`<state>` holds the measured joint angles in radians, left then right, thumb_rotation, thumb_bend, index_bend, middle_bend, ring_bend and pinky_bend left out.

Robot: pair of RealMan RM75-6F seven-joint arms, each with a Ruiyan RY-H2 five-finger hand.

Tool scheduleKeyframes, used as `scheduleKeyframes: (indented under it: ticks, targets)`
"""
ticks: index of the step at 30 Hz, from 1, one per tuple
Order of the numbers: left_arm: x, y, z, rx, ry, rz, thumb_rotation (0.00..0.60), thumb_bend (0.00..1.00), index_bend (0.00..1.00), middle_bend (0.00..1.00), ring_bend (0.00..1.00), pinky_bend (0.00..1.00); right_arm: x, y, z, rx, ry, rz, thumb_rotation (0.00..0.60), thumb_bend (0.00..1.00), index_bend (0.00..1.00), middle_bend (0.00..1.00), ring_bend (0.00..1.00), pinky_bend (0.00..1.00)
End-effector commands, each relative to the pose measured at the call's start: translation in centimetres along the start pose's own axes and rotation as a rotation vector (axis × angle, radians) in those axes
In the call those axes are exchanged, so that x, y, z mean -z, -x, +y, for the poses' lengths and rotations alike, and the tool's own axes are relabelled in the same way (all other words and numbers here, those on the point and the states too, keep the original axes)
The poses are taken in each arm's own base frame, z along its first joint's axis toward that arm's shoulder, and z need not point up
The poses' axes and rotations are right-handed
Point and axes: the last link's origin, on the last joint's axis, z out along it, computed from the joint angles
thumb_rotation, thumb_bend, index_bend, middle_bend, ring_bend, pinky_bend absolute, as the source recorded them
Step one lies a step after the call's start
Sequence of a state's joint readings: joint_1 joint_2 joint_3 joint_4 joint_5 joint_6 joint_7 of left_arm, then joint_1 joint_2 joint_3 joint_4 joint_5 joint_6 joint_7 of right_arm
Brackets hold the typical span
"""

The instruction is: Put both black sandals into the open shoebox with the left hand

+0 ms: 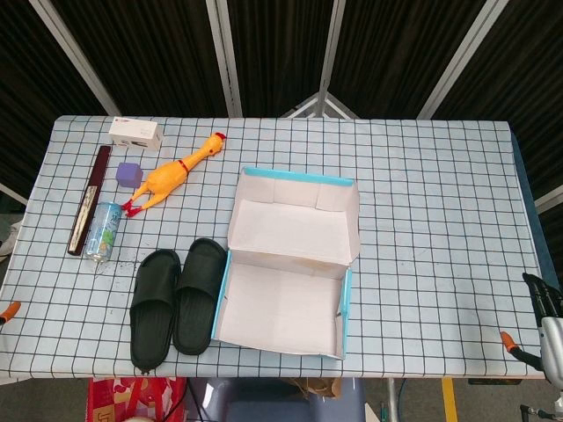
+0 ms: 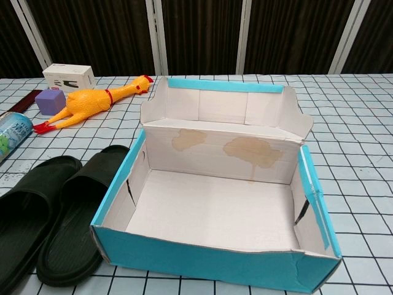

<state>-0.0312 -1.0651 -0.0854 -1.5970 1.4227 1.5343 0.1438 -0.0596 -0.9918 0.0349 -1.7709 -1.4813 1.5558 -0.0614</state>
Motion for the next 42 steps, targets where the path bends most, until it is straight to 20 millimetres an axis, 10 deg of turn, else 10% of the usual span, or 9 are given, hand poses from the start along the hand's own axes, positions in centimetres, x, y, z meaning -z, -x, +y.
scheduleKeyframes:
  ticks: [1, 21, 42]
  targets:
    - [0.1, 0.0, -0.1, -0.005, -0.005, 0.002, 0.600, 0.24, 0.09, 0.14, 0.16, 0.07, 0.1, 0.0, -0.1, 0.001, -0.004, -0.001, 0.600, 0.25, 0.06, 0.12, 0.14, 0.09]
    - [-0.2, -0.4, 1.7, 0.086, 0.065, -0.084, 0.600, 0.17, 0.05, 0.14, 0.12, 0.07, 0.3, 0.1, 0.1, -0.002, 0.011, -0.018, 0.600, 0.25, 0.06, 0.12, 0.14, 0.09]
    - [-8.6, -2.0, 10.9, -0.003, 0.269, -0.473, 0.600, 0.15, 0.03, 0.15, 0.10, 0.07, 0.1, 0.2, 0.1, -0.006, 0.014, -0.046, 0.600, 0.25, 0.07, 0.12, 0.14, 0.09]
